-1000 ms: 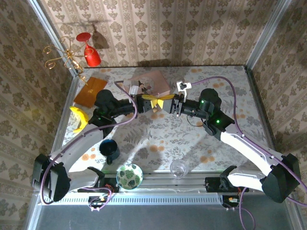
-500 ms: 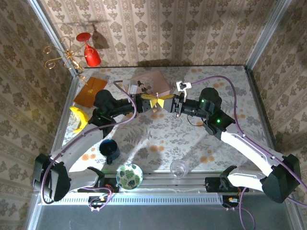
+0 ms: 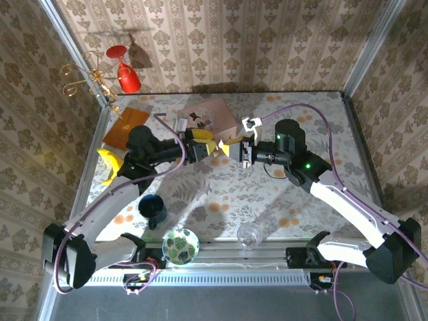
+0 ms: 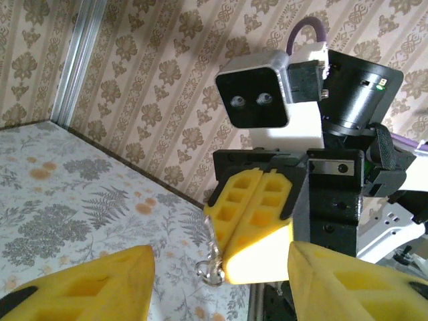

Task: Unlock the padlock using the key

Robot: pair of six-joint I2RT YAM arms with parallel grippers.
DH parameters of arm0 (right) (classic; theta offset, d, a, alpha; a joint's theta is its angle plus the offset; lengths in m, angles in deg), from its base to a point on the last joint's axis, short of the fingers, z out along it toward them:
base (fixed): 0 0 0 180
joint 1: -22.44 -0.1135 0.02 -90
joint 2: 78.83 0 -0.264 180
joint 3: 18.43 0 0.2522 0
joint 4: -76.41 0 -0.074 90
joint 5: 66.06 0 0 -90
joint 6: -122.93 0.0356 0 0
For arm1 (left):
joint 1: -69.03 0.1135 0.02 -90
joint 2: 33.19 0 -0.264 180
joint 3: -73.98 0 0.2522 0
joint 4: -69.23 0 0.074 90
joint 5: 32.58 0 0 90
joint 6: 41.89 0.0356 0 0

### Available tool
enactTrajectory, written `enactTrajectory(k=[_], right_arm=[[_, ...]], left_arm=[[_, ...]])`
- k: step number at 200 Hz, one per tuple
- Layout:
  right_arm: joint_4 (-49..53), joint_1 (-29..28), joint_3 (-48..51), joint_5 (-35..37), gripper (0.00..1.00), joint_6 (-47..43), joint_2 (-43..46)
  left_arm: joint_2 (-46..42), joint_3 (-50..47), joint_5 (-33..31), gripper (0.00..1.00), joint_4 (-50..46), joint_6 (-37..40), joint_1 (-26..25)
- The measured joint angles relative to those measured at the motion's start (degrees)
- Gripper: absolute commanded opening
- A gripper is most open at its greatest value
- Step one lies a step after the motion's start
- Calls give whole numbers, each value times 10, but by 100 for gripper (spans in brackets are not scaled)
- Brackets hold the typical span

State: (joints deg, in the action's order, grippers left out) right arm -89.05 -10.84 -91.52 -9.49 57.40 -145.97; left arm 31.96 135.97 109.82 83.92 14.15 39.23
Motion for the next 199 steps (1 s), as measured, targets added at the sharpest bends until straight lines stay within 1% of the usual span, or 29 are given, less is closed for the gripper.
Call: enactTrajectory(k=[33,73,117,126,141,165,199], right_arm=[[56,0,-40,-40,0,-16,-40],[102,0,-77,-105,0,-27,-87],[124,0,-92,-134,0,-36,-100],[125,0,-94,-137,0,-36,-101],[128,0,-95,-140,0,-36,-101],[128,1,-96,-146,0,-36,-101],[128,1,-96,-151,0,-36,-101]], left_arm=[[-9,2,2,61,-38,14,0],[-9,28,8,63,-129,45,0],[-9,38,11,64,-194,73,2],[-9,38,11,62,-202,76,3],[-9,38,11,52,-211,82,7],[-9,38,9,44,-219,84,10],[-9,38,9,26,-215,80,10]])
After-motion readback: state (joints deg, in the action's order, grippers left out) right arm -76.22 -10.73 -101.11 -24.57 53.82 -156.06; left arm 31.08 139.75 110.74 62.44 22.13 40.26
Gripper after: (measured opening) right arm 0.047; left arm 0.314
